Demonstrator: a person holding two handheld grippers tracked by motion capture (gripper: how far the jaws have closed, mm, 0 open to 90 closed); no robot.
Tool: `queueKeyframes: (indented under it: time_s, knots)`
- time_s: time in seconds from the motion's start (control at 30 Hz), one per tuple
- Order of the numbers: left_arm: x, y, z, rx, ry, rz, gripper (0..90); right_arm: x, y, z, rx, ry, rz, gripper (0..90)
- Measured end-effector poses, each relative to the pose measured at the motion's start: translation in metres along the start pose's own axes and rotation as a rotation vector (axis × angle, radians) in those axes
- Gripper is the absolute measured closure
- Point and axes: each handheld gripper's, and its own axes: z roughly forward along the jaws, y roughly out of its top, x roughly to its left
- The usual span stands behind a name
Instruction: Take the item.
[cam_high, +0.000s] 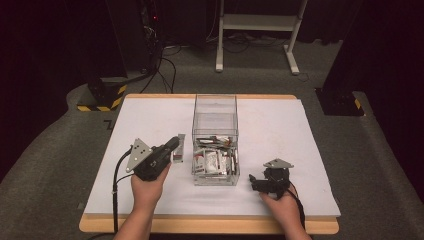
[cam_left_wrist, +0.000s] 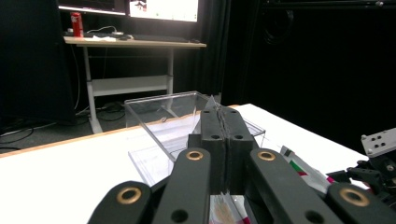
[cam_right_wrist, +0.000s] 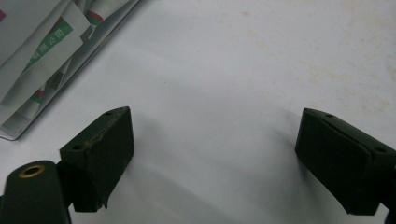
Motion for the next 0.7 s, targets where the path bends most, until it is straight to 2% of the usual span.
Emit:
queueKeyframes:
  time_s: [0.7]
  knots:
    - [0.016,-0.017,-0.006,0.04,0.045,0.015,89.1,0.0,0.0,0.0,0.0,0.0,0.0,11.4]
